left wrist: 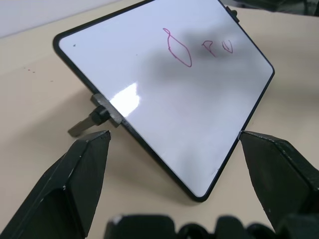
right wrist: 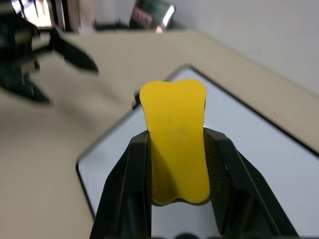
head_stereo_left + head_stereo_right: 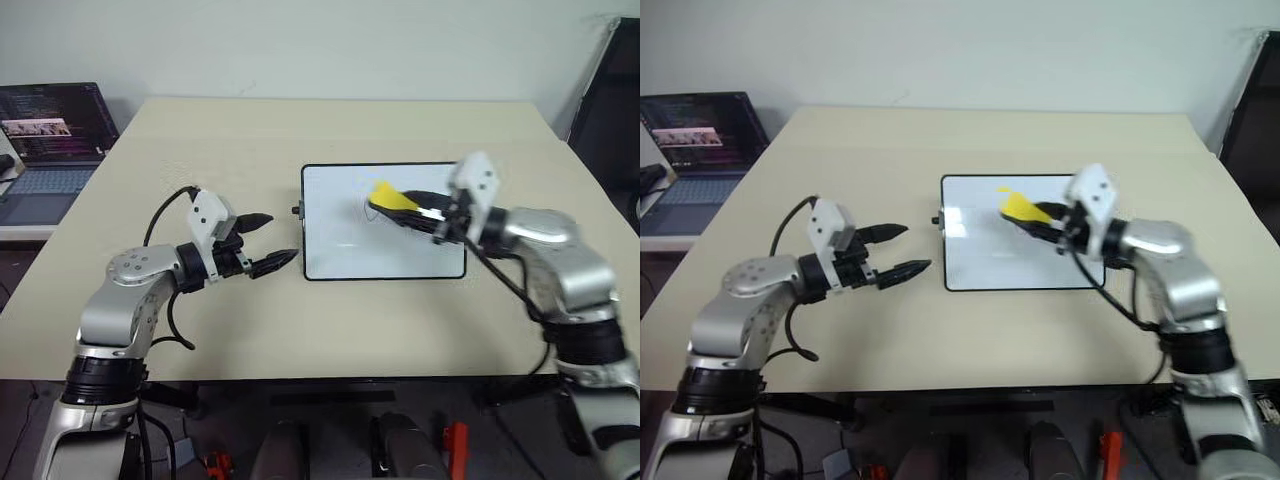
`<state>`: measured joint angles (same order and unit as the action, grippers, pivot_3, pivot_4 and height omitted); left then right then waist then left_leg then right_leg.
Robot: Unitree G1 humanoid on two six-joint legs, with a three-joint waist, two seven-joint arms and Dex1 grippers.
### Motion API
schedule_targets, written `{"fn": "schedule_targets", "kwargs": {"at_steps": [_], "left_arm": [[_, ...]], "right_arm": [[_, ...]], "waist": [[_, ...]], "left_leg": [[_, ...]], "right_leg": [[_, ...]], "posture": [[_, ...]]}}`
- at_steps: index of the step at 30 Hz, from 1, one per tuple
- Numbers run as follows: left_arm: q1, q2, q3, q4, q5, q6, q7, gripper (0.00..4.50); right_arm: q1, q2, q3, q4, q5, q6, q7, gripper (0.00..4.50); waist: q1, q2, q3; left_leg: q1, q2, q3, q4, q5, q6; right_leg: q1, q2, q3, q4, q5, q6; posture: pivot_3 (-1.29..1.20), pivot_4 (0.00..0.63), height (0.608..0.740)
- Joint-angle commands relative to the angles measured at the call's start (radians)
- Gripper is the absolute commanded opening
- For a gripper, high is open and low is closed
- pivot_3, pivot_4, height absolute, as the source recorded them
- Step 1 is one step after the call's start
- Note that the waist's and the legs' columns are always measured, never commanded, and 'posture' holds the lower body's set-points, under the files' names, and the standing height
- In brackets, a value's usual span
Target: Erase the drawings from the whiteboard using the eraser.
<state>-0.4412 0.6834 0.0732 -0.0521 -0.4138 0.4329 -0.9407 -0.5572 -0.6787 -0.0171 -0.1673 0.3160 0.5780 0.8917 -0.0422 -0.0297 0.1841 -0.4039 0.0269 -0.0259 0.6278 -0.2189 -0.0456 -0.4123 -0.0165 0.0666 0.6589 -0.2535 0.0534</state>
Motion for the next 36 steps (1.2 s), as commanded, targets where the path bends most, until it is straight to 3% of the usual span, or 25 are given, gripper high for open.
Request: {"fn": "schedule_targets", "kwargs": {"at_steps": [1,5,9,36], "left_arm": [[-0.048,0.032,0.012,0.015,0.007,-0.023,-0.028,4.5],[-0.071,0.053,-0.001,0.048,0.014,-0.032,-0.067,4.5],[-0.084,0.059,-0.007,0.067,0.021,-0.036,-0.092,4.5],[-0.102,0.004,-0.044,0.077,0.031,-0.042,-0.083,4.5]], "right_arm": [[0.08,-0.133,-0.124,-0.041,0.023,-0.008,0.058,1.11],[0.202,-0.26,-0.235,0.038,-0.018,-0.091,0.073,1.11],[0.258,-0.305,-0.296,0.032,0.012,-0.107,0.099,1.11],[0.213,-0.296,-0.275,0.055,0.013,-0.108,0.03,1.11]], "waist": [[0.004,0.0,0.0],[0.003,0.0,0.0],[-0.006,0.0,0.0],[-0.009,-0.001,0.001]], "left_leg": [[0.0,0.0,0.0,0.0,0.0,0.0],[0.0,0.0,0.002,0.0,-0.002,0.001],[0.001,0.0,0.003,0.0,-0.002,0.001],[0.002,0.0,0.002,0.001,-0.002,0.001]], "right_leg": [[0.0,0.0,0.0,-0.001,0.0,0.0],[0.0,0.0,0.002,-0.001,-0.001,0.001],[0.0,0.0,0.003,-0.001,-0.001,0.001],[0.002,0.0,0.003,-0.001,-0.001,0.001]], "posture": [[0.0,0.15,0.74],[0.0,0.15,0.74],[0.0,0.15,0.74],[0.0,0.15,0.74]]}}
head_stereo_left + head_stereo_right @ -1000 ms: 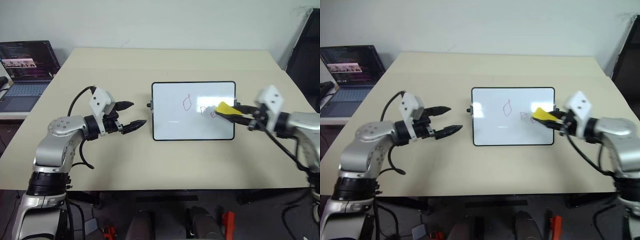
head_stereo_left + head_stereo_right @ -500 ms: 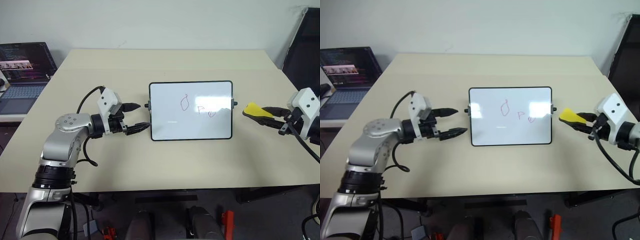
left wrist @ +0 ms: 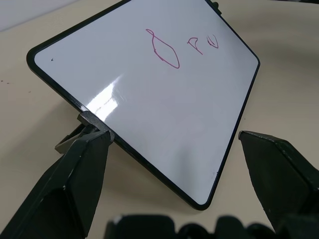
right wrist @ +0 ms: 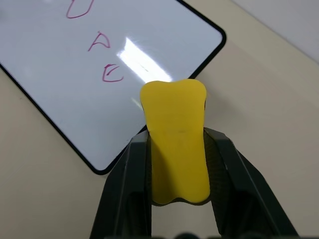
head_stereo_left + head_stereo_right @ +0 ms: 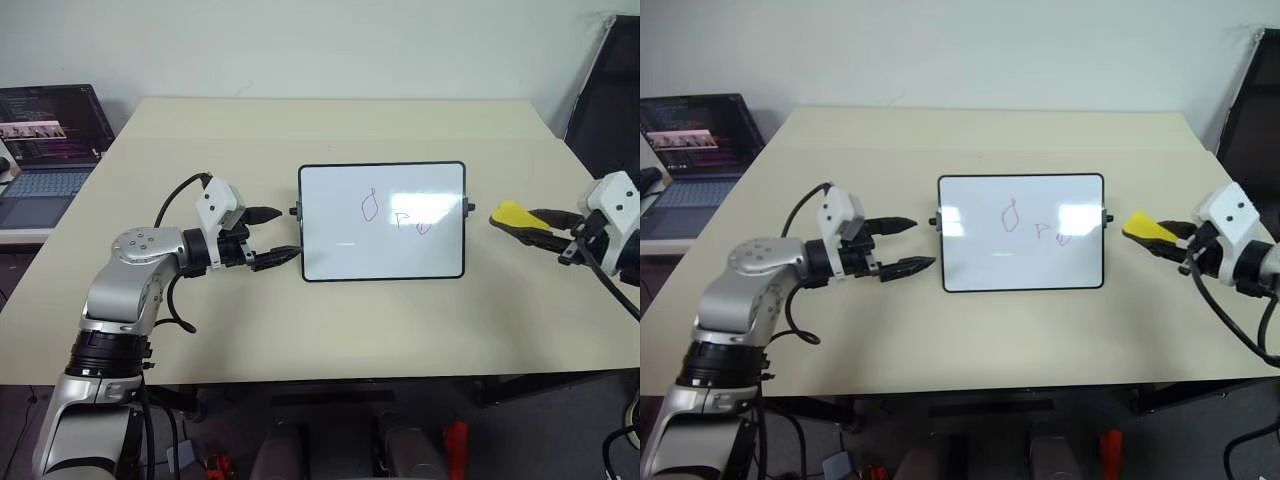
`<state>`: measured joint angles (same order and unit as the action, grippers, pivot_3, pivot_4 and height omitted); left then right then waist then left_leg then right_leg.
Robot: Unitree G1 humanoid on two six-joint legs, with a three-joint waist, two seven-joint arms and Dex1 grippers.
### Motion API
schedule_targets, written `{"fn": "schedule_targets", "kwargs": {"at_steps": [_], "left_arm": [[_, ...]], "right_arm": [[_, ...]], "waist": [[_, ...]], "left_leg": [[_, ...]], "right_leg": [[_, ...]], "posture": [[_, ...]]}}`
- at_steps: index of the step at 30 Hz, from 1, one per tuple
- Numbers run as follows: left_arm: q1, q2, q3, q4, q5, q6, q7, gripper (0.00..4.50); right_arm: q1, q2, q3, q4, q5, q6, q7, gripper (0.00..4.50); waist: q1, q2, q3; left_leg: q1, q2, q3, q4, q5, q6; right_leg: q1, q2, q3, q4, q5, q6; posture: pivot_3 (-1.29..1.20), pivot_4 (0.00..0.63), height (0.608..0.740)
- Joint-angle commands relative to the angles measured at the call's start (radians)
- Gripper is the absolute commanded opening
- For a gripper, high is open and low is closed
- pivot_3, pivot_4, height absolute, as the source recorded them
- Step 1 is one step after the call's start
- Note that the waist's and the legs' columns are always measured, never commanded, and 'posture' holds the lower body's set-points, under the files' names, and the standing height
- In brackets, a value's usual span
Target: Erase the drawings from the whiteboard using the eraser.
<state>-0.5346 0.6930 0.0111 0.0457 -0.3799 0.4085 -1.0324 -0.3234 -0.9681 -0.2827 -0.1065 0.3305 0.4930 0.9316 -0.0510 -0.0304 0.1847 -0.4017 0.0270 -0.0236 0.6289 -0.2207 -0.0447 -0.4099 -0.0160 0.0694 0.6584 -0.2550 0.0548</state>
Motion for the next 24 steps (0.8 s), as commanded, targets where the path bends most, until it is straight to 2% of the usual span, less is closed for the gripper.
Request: {"fn": "schedule_targets", "kwargs": {"at_steps": [1,13,17,19,24], "left_arm": [[-0.01,-0.009,0.02,-0.022,-0.004,-0.018,0.013,4.5],[-0.012,-0.019,0.023,-0.013,0.0,-0.031,0.023,4.5],[-0.018,-0.023,0.021,-0.011,0.0,-0.034,0.021,4.5],[-0.027,-0.028,0.02,-0.008,-0.003,-0.034,0.019,4.5],[-0.039,-0.046,0.001,0.03,0.013,-0.054,0.012,4.5]], "right_arm": [[-0.022,-0.007,-0.007,-0.007,0.0,-0.022,-0.008,1.11],[-0.032,0.0,-0.002,-0.02,0.018,-0.018,-0.006,1.11],[-0.064,0.034,0.011,-0.046,0.045,0.009,-0.021,1.11],[-0.115,0.083,0.038,-0.056,0.06,0.02,-0.048,1.11],[-0.315,0.345,0.184,0.028,-0.026,-0.048,-0.229,1.11]], "waist": [[0.001,0.0,0.0],[0.001,0.0,0.0],[-0.001,0.0,0.0],[-0.005,0.0,0.0],[-0.014,0.0,0.0]], "left_leg": [[0.0,0.0,0.0,0.0,0.0,0.0],[0.0,0.0,0.0,0.0,0.0,0.0],[0.0,0.0,0.0,0.0,0.0,0.0],[0.0,0.0,0.0,0.0,0.0,0.0],[0.002,0.001,0.0,0.001,0.0,0.0]], "right_leg": [[0.0,0.0,0.0,0.0,0.0,0.0],[0.0,0.0,0.0,0.0,0.0,0.0],[0.0,0.0,0.0,0.001,0.0,0.0],[0.0,0.0,0.0,0.001,0.0,0.0],[0.0,0.001,0.001,0.004,0.0,0.0]], "posture": [[0.0,0.15,0.74],[0.0,0.15,0.74],[0.0,0.15,0.74],[0.0,0.15,0.74],[0.0,0.15,0.74]]}}
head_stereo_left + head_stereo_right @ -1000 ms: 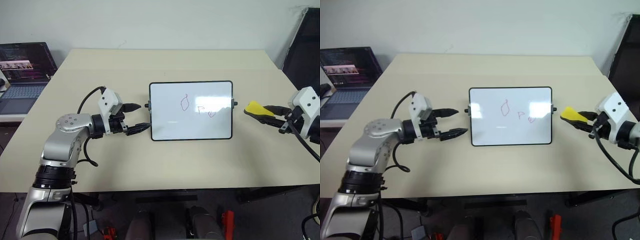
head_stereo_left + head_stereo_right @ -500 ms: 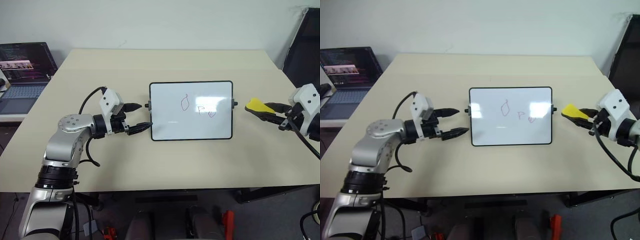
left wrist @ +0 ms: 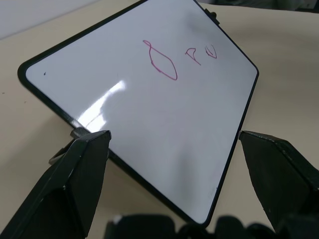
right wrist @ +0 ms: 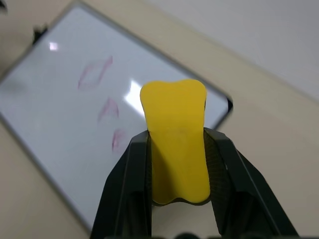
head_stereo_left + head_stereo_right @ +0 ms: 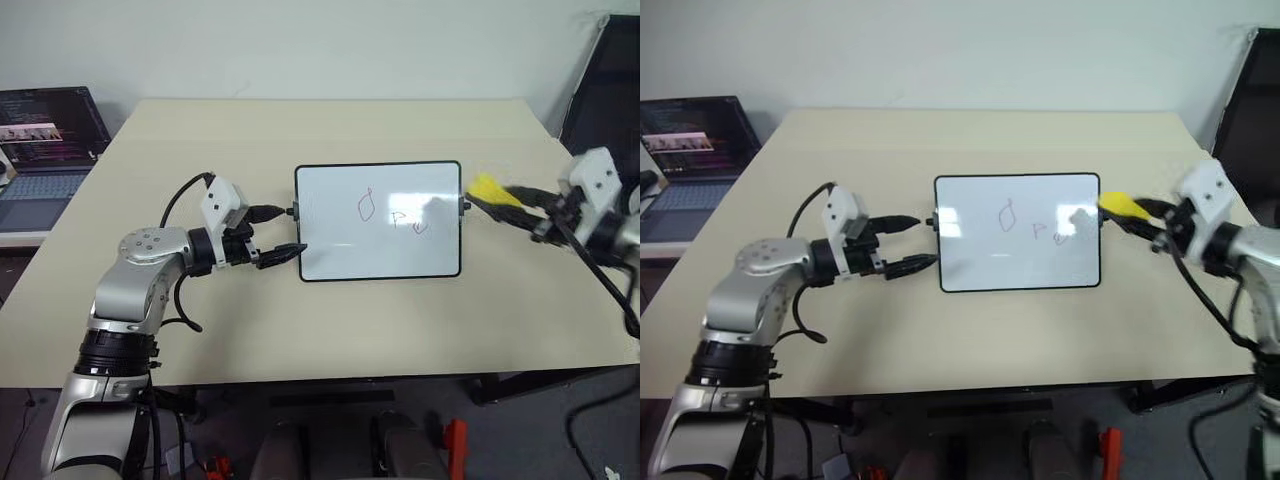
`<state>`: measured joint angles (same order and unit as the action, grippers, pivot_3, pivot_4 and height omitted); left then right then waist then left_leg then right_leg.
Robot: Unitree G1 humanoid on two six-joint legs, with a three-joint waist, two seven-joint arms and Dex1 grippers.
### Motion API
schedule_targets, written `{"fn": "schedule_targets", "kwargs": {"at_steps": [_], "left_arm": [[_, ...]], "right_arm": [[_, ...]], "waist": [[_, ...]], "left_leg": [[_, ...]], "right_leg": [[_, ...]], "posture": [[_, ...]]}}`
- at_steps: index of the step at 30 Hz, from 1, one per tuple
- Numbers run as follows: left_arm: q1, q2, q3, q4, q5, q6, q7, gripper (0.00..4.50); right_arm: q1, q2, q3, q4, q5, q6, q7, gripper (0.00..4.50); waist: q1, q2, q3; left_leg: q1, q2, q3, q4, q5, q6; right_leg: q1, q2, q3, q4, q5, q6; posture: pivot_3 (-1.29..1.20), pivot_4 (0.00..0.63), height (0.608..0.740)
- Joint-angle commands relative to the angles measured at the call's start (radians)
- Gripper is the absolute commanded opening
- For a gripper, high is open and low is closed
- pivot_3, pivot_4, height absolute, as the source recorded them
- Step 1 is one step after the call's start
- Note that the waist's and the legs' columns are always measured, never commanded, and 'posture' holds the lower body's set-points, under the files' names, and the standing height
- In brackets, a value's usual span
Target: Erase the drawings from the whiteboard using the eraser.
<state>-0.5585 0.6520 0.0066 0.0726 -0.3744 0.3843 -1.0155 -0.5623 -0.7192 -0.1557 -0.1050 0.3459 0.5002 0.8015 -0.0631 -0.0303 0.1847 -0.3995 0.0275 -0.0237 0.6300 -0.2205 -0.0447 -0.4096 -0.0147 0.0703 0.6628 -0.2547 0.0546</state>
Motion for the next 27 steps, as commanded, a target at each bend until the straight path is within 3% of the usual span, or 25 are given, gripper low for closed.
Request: {"fn": "schedule_targets", "kwargs": {"at_steps": [1,7,14,19,27], "left_arm": [[-0.012,-0.009,0.003,0.003,0.007,-0.031,-0.005,4.5],[-0.013,-0.031,-0.006,-0.01,0.011,-0.031,0.004,4.5],[0.023,-0.027,0.003,-0.05,0.002,-0.018,0.008,4.5],[0.039,-0.023,0.006,-0.069,0.003,-0.01,0.016,4.5],[0.052,-0.019,0.01,-0.082,-0.001,-0.002,0.023,4.5]], "right_arm": [[-0.099,0.154,0.081,0.051,-0.061,-0.07,-0.138,1.11],[-0.158,0.339,0.156,0.258,-0.177,-0.227,-0.276,1.11],[-0.229,0.404,0.196,0.484,-0.263,-0.344,-0.328,1.11],[-0.221,0.416,0.275,0.585,-0.338,-0.382,-0.295,1.11],[-0.093,0.412,0.413,0.576,-0.386,-0.416,-0.134,1.11]], "waist": [[0.0,0.0,0.0],[0.019,0.0,0.0],[0.021,0.0,0.0],[0.008,0.0,0.0],[-0.002,-0.003,-0.005]], "left_leg": [[0.0,0.0,0.0,0.0,0.0,0.0],[-0.003,-0.001,-0.001,0.0,0.0,0.0],[-0.003,-0.001,-0.001,0.0,0.0,-0.001],[-0.001,0.0,-0.001,0.0,0.0,-0.001],[0.006,0.001,-0.001,0.0,0.0,-0.001]], "right_leg": [[0.0,0.0,0.0,0.0,0.0,0.0],[-0.001,-0.001,-0.002,-0.001,0.003,-0.005],[-0.001,-0.002,-0.002,0.0,0.003,-0.005],[0.0,-0.002,-0.002,0.001,0.003,-0.005],[0.006,0.0,-0.001,0.001,0.002,-0.004]], "posture": [[0.0,0.15,0.74],[0.0,0.15,0.74],[0.0,0.15,0.74],[0.0,0.15,0.74],[0.0,0.15,0.74]]}}
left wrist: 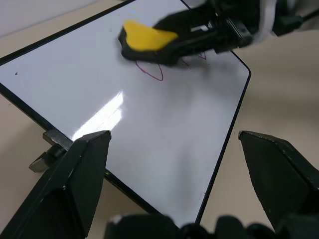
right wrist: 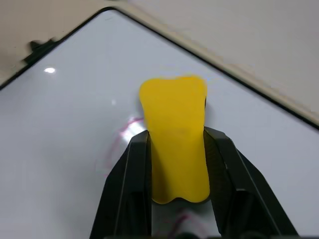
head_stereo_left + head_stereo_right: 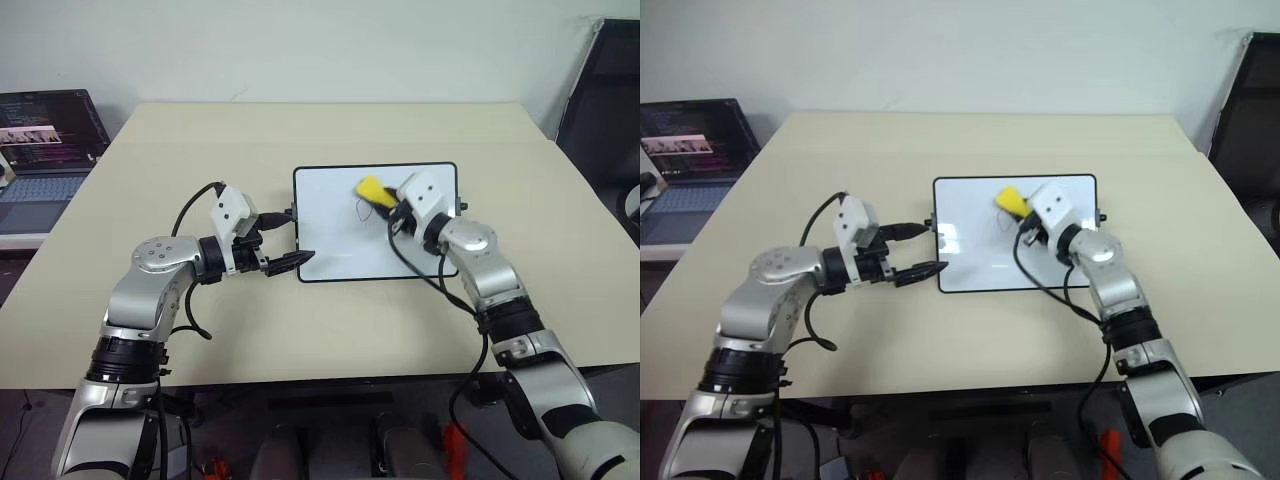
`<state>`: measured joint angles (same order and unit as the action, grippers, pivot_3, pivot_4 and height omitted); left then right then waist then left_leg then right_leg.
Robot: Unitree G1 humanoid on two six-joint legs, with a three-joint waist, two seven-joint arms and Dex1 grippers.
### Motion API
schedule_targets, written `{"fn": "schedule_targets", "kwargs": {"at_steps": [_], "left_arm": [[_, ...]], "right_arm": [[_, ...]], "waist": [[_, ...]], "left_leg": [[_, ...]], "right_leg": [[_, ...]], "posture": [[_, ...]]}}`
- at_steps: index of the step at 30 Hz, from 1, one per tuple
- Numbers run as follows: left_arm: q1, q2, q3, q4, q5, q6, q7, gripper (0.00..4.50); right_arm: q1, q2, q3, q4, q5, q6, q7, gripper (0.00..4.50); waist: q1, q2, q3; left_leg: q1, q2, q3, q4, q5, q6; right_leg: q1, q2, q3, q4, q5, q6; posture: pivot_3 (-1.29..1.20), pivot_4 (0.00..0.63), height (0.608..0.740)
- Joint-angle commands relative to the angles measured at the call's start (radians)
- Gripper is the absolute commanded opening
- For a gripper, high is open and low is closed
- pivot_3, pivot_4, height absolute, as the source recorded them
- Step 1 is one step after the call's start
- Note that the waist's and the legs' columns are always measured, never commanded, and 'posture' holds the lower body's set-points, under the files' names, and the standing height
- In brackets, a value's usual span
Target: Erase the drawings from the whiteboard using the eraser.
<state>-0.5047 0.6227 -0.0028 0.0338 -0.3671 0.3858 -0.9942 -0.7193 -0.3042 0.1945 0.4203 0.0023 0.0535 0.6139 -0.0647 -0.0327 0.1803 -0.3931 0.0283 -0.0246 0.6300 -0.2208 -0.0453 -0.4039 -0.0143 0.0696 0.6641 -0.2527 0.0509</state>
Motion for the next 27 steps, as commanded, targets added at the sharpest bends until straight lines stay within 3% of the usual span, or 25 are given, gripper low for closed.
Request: {"fn": "schedule_targets", "kwargs": {"at_steps": [1,10,15,21,24,27], "left_arm": [[-0.004,0.009,0.018,-0.043,-0.008,-0.003,0.003,4.5],[-0.021,0.005,0.01,-0.025,-0.006,-0.008,-0.002,4.5],[-0.037,0.009,0.014,-0.029,-0.013,-0.002,-0.008,4.5],[-0.038,0.048,0.042,-0.062,-0.034,0.019,-0.023,4.5],[-0.031,0.057,0.047,-0.061,-0.032,0.021,-0.024,4.5],[-0.025,0.064,0.046,-0.05,-0.028,0.016,-0.027,4.5]], "right_arm": [[0.078,-0.004,0.074,0.046,-0.045,0.029,0.065,1.11],[0.076,0.002,0.035,0.017,-0.014,0.055,0.051,1.11],[0.106,-0.045,-0.035,-0.235,0.144,0.176,0.174,1.11],[0.213,-0.333,-0.258,-0.675,0.453,0.527,0.339,1.1],[0.312,-0.487,-0.396,-0.697,0.493,0.577,0.38,1.1],[0.41,-0.617,-0.477,-0.644,0.439,0.539,0.399,1.1]], "waist": [[0.0,-0.001,-0.001],[0.0,-0.002,-0.001],[0.005,-0.001,-0.001],[0.024,0.0,0.0],[0.033,0.0,0.0],[0.035,-0.001,0.0]], "left_leg": [[0.001,0.0,0.0,0.0,0.0,0.0],[0.017,0.0,0.0,0.001,0.003,0.003],[0.013,0.0,-0.001,0.0,0.003,0.003],[-0.011,0.0,-0.002,0.0,0.001,0.002],[-0.01,0.0,-0.003,-0.001,-0.002,0.0],[-0.01,0.0,-0.001,-0.001,-0.004,0.001]], "right_leg": [[0.0,0.0,0.0,0.0,0.0,0.001],[0.016,0.001,0.001,-0.001,-0.001,-0.005],[0.013,0.001,0.0,-0.001,-0.001,-0.005],[-0.008,0.0,-0.002,-0.001,0.003,-0.003],[-0.007,0.0,-0.003,-0.004,0.0,-0.002],[-0.007,-0.001,-0.003,-0.006,-0.001,-0.002]], "posture": [[0.0,0.15,0.74],[0.0,0.15,0.74],[0.0,0.15,0.74],[0.0,0.15,0.74],[0.0,0.15,0.74],[0.0,0.15,0.74]]}}
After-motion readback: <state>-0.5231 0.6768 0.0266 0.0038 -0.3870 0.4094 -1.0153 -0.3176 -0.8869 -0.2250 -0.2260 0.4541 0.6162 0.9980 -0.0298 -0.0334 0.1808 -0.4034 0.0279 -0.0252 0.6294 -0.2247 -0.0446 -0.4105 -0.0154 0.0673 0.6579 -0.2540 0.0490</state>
